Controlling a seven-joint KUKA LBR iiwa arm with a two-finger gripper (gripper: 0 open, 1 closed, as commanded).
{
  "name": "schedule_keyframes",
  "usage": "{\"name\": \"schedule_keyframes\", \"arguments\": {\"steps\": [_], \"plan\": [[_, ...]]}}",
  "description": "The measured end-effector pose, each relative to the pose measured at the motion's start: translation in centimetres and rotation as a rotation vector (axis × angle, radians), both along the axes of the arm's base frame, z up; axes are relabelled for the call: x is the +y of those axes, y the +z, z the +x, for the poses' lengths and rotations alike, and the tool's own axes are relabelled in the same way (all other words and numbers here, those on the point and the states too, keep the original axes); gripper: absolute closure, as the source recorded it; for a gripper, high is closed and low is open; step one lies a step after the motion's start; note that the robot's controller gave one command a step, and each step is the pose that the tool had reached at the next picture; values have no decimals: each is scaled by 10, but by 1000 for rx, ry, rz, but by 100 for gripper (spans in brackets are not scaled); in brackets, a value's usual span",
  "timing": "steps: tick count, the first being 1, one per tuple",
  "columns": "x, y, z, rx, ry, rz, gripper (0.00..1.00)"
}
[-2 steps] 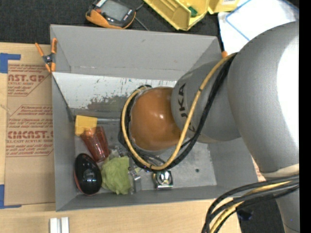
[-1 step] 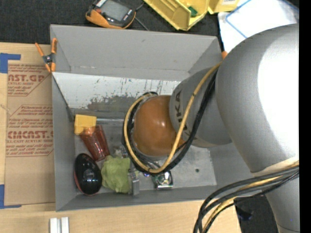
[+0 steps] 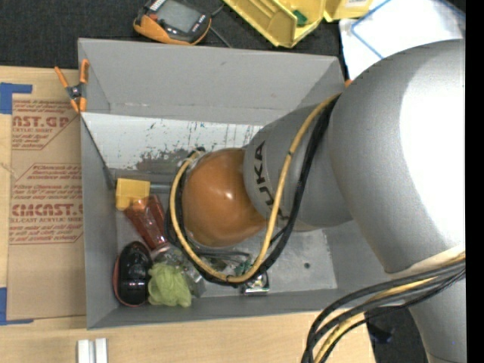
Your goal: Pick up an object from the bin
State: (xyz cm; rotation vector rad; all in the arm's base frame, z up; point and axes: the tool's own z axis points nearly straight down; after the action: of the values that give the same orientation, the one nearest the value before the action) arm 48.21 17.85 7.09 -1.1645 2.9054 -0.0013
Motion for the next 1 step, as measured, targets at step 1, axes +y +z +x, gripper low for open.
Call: {"name": "schedule_keyframes", "arguments": {"steps": [1], "plan": [[0, 0, 0, 0, 0, 0, 100]]}}
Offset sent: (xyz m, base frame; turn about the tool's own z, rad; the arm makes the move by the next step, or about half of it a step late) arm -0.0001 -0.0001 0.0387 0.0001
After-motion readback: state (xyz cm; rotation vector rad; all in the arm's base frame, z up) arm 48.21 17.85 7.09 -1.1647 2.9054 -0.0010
